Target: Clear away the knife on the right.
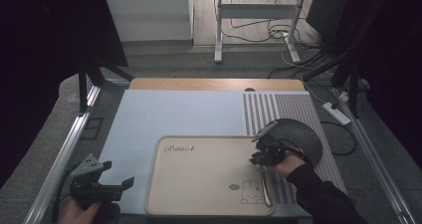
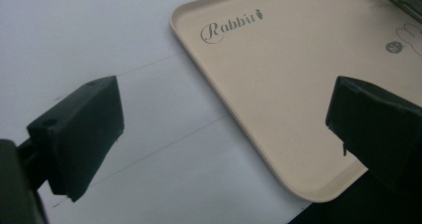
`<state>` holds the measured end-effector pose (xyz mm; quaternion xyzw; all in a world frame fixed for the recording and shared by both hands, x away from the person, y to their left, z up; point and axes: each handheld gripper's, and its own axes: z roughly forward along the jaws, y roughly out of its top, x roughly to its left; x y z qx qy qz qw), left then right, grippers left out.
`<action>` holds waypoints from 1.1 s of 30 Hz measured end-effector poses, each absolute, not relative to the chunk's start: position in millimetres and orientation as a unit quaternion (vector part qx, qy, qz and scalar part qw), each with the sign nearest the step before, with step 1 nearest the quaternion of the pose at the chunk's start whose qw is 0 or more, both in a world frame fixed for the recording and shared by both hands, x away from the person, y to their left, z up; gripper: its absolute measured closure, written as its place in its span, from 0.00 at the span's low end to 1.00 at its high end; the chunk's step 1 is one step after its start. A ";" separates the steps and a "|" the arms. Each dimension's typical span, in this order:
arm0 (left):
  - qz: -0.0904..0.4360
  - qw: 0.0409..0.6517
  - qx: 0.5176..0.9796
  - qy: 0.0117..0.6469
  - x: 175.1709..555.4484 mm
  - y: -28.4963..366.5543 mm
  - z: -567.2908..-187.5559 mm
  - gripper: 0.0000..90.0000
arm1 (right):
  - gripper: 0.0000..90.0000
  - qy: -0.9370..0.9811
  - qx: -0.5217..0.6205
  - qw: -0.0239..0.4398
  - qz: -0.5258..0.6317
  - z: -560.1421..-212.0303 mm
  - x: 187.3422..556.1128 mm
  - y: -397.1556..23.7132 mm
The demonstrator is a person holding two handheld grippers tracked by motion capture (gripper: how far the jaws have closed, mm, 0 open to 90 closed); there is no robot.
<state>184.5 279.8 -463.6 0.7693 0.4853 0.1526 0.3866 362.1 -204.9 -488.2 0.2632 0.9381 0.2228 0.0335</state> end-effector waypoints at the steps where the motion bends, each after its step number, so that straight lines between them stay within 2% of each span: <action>1: 0.153 0.386 0.769 0.485 184.5 279.8 -463.6 0.03 | 0.80 0.937 0.263 0.034 0.226 -487.5 362.1 -204.7; 16: 0.153 0.386 0.770 0.484 184.5 279.6 -463.5 0.03 | 0.52 0.928 0.271 0.075 0.243 -474.3 359.2 -208.9; 24: 0.153 0.386 0.770 0.484 184.5 279.5 -463.5 0.03 | 0.29 0.918 0.286 0.082 0.262 -469.8 355.7 -213.3; 26: 0.153 0.385 0.771 0.484 184.5 279.4 -463.5 0.03 | 0.17 0.916 0.283 0.088 0.270 -469.0 354.1 -214.8; 33: 0.152 0.386 0.771 0.484 184.5 279.6 -463.6 0.03 | 0.09 0.907 0.285 0.111 0.288 -463.7 346.5 -223.4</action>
